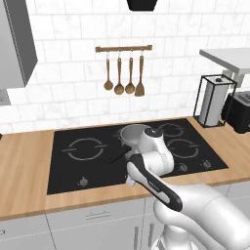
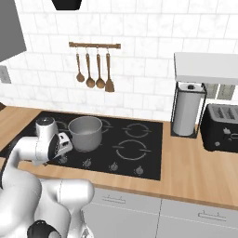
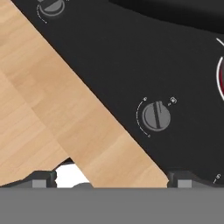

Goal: Turn off the front center burner of the stove.

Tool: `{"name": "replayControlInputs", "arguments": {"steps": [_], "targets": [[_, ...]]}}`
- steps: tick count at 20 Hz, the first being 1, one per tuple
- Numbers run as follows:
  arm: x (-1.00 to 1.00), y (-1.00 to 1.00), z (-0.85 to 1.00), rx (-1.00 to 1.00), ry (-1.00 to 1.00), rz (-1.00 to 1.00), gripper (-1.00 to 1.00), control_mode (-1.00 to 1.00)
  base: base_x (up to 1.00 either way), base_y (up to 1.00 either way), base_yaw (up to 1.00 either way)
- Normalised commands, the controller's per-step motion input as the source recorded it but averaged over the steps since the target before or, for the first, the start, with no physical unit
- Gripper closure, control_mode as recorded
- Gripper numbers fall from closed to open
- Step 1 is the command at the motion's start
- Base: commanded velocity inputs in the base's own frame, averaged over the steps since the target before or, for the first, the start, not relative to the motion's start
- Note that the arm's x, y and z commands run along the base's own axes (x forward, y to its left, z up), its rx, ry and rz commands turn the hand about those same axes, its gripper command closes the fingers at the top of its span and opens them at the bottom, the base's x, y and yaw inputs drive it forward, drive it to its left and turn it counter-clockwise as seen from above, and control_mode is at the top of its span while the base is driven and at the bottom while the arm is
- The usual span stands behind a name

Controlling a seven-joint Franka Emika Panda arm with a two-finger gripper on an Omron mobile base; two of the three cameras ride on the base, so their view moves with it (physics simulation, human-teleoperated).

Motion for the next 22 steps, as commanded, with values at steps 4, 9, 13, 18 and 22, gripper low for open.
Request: {"name": "replayControlInputs", "arguments": {"steps": [4, 9, 13, 18, 22], "targets": [[0.0, -0.05, -0.27, 0.0, -0.08, 0.1, -1.0, -1.0, 0.0, 0.0, 0.0], [0.0, -0.07, -0.24, 0.0, -0.05, 0.1, -1.0, -1.0, 0.0, 0.0, 0.0], [0.0, -0.1, -0.28, 0.0, -0.01, 0.11, -1.0, -1.0, 0.0, 0.0, 0.0], [0.0, -0.11, -0.27, 0.0, 0.0, 0.12, -1.0, -1.0, 0.0, 0.0, 0.0], [0.0, -0.09, -0.26, 0.0, -0.01, 0.1, -1.0, -1.0, 0.0, 0.0, 0.0]]}}
